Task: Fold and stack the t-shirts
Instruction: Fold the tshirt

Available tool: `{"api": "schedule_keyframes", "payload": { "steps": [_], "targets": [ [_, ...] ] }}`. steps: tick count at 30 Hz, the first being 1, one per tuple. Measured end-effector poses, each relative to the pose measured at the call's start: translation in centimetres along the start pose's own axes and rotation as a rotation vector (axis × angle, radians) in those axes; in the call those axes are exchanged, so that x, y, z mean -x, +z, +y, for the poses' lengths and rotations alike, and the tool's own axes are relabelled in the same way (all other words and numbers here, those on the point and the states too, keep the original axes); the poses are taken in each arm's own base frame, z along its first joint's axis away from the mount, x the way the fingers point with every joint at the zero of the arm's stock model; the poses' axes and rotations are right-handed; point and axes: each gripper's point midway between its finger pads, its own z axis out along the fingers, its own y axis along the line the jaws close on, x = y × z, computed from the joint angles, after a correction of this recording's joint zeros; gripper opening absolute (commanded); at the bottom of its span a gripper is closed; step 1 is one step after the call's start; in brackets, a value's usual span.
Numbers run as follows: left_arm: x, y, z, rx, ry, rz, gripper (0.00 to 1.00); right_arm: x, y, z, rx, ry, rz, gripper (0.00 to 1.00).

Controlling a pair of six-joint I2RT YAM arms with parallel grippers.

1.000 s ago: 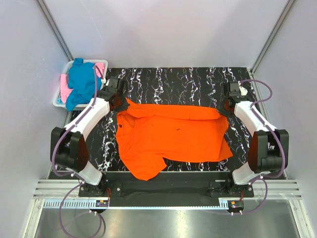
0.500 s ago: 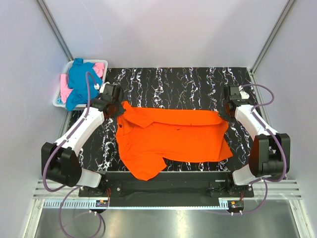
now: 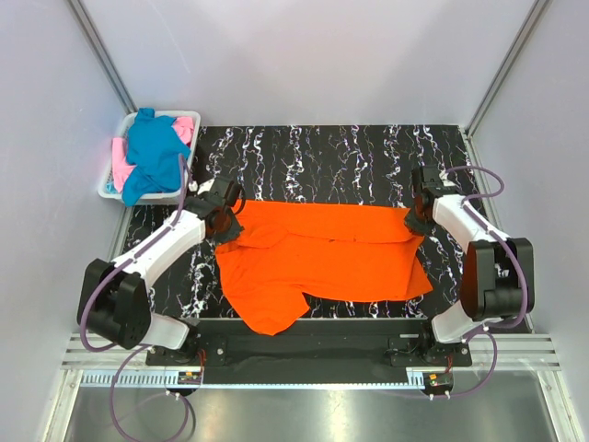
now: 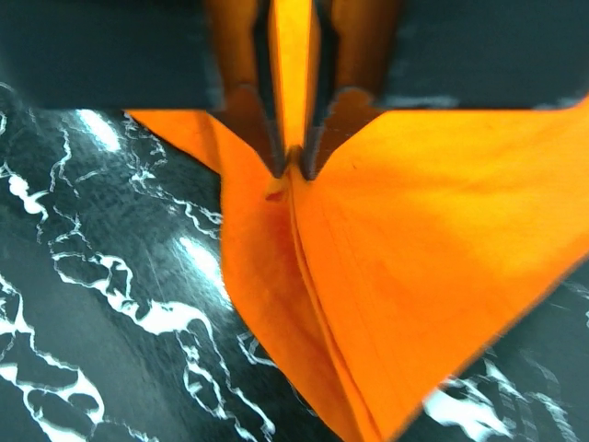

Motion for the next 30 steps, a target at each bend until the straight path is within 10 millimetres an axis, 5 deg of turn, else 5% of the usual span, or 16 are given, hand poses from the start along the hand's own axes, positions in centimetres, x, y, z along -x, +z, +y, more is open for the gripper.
{"api": "schedule_keyframes", "payload": {
  "steps": [8, 16, 22, 30],
  "targets": [
    [-0.2, -0.4, 1.3, 0.082, -0.057, -0.036, 0.32, -0.6, -0.1, -1.0, -0.048, 0.011, 0.02, 0.33],
    [1.3, -2.4, 1.5, 0.073, -0.088, -0.109, 0.34, 0.5, -1.6, -0.6, -0.016, 0.029, -0.018, 0.33],
    [2.6, -2.0, -3.4, -0.066, -0.022, -0.07, 0.3, 1.2, -1.6, 1.5, 0.061, 0.0, -0.009, 0.35],
    [3.4, 1.5, -8.9, -0.151, 0.016, 0.007, 0.3, 0.6, 0.4, 3.5, 0.112, -0.055, 0.051, 0.36]
  ]
}}
